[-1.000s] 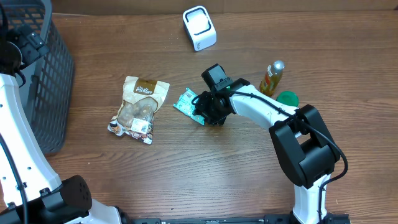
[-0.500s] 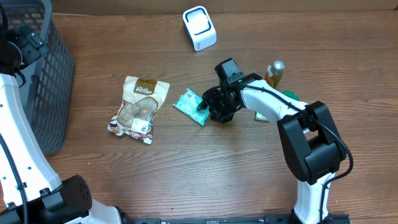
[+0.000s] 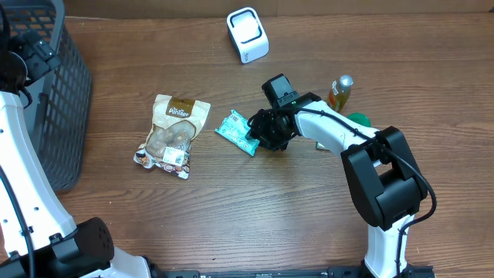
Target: Scan the item barcode
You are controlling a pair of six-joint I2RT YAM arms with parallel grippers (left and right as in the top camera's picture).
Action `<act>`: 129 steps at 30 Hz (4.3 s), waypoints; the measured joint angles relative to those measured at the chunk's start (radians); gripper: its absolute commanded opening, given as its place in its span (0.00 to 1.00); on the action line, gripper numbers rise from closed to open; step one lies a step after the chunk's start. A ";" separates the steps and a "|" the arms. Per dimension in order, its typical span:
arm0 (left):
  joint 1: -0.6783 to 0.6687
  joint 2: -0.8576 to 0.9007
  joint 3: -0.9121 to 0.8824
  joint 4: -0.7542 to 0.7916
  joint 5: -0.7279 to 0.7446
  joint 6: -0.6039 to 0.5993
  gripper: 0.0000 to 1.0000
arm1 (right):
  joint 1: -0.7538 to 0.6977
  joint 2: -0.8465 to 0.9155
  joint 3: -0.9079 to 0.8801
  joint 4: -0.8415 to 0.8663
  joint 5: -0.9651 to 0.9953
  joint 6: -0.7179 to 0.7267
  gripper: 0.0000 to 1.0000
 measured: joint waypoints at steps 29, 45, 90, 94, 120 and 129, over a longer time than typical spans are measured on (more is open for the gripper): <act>0.000 0.000 0.000 0.000 0.000 0.000 1.00 | 0.000 -0.002 0.000 0.003 -0.003 -0.033 0.04; 0.000 0.000 0.000 0.000 0.000 0.000 1.00 | 0.000 -0.006 0.000 0.000 -0.016 -0.083 0.04; 0.000 0.000 0.000 0.000 0.000 0.000 0.99 | -0.035 -0.009 -0.002 0.004 -0.052 -0.231 0.04; 0.000 0.000 0.000 0.000 0.000 0.000 0.99 | -0.035 -0.009 -0.002 0.006 -0.053 -0.283 0.04; 0.000 0.000 0.000 0.000 0.000 0.000 1.00 | -0.024 -0.133 0.478 -0.099 0.492 -0.928 0.04; 0.000 0.001 0.000 0.000 0.000 0.000 1.00 | 0.027 -0.090 0.479 0.314 0.826 -1.407 0.04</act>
